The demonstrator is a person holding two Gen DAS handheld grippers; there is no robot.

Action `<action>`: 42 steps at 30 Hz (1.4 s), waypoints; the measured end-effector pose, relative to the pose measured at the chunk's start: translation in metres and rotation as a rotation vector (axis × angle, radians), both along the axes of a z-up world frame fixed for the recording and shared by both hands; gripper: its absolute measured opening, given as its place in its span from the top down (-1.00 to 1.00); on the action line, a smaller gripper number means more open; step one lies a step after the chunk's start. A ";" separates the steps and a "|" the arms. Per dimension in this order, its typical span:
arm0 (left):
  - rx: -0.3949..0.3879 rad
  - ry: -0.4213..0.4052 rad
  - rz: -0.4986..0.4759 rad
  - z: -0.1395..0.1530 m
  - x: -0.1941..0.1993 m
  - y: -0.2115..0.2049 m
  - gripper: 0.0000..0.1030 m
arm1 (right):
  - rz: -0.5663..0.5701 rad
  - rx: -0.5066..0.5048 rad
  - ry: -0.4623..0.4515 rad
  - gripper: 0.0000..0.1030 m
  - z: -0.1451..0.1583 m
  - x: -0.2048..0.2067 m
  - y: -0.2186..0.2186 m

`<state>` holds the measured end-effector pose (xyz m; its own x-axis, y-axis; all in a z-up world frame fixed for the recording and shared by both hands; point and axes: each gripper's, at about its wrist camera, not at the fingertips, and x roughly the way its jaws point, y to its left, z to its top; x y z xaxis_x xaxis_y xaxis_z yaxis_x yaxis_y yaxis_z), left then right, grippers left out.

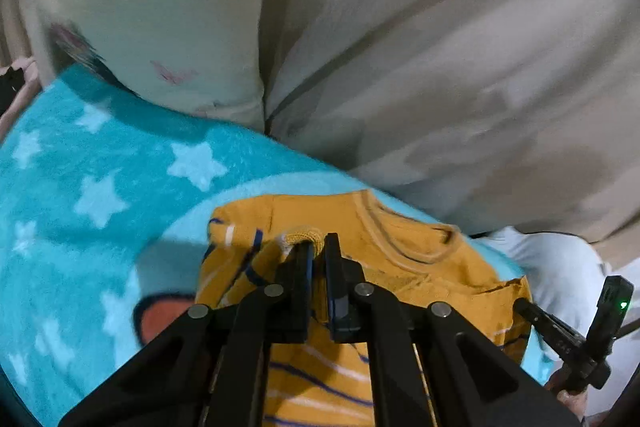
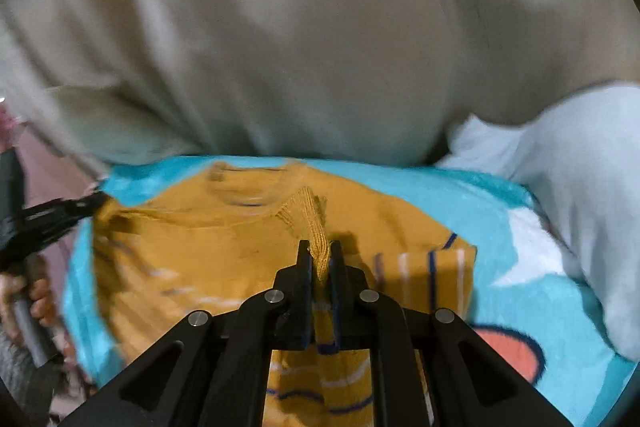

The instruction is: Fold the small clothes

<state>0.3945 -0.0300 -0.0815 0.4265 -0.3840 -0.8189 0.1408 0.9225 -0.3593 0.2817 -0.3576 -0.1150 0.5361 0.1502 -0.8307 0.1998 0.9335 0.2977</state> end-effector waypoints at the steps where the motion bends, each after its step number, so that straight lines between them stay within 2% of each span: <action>1: -0.018 0.041 0.004 -0.013 0.010 0.000 0.90 | -0.008 -0.016 0.021 0.84 -0.009 0.004 -0.001; 3: -0.074 0.101 0.020 -0.030 0.023 0.004 0.89 | -0.018 -0.057 0.068 0.83 -0.031 0.010 -0.001; 7: -0.196 0.176 0.045 -0.046 0.036 0.022 0.81 | -0.043 -0.049 0.068 0.79 -0.037 0.007 -0.010; 9: -0.207 0.184 0.061 -0.045 0.039 0.030 0.74 | -0.053 -0.059 0.069 0.53 -0.035 0.006 -0.014; 10: -0.202 0.170 0.072 -0.042 0.038 0.033 0.56 | -0.060 -0.076 0.065 0.47 -0.032 0.006 -0.017; 11: -0.194 0.138 0.091 -0.036 0.036 0.040 0.25 | -0.066 -0.085 0.059 0.36 -0.029 0.006 -0.020; 13: -0.212 0.101 0.119 -0.024 0.032 0.052 -0.01 | -0.094 -0.094 0.045 0.21 -0.022 0.002 -0.027; 14: -0.221 0.099 0.127 -0.021 0.031 0.058 -0.02 | -0.121 -0.098 0.038 0.06 -0.018 -0.002 -0.033; 15: -0.230 0.103 0.137 -0.018 0.030 0.064 -0.02 | -0.144 -0.094 0.028 0.03 -0.013 -0.006 -0.040; 18: -0.232 0.089 0.157 -0.008 0.018 0.080 -0.02 | -0.184 -0.033 0.011 0.03 0.001 -0.027 -0.058; 22: -0.181 0.067 0.143 -0.002 -0.029 0.094 -0.03 | -0.199 0.113 -0.040 -0.02 0.015 -0.081 -0.071; 26: -0.218 0.093 0.172 -0.011 -0.080 0.112 -0.06 | -0.208 0.313 -0.056 -0.09 0.003 -0.153 -0.076; 30: -0.296 0.153 0.217 -0.034 -0.128 0.127 -0.06 | -0.209 0.476 -0.037 -0.14 -0.024 -0.196 -0.066; 37: -0.372 0.217 0.244 -0.065 -0.154 0.132 -0.09 | -0.171 0.523 0.007 -0.15 -0.056 -0.204 -0.021; 40: -0.351 0.215 0.227 -0.070 -0.148 0.126 -0.24 | -0.158 0.501 0.003 -0.24 -0.059 -0.200 -0.006; 42: -0.351 0.241 0.222 -0.080 -0.138 0.121 -0.26 | -0.157 0.511 0.008 -0.28 -0.064 -0.192 0.000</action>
<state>0.2567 0.0909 -0.1617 0.3440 -0.5763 -0.7413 -0.1713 0.7377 -0.6530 0.0894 -0.3577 -0.1794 0.5789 0.4551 -0.6766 0.3297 0.6283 0.7046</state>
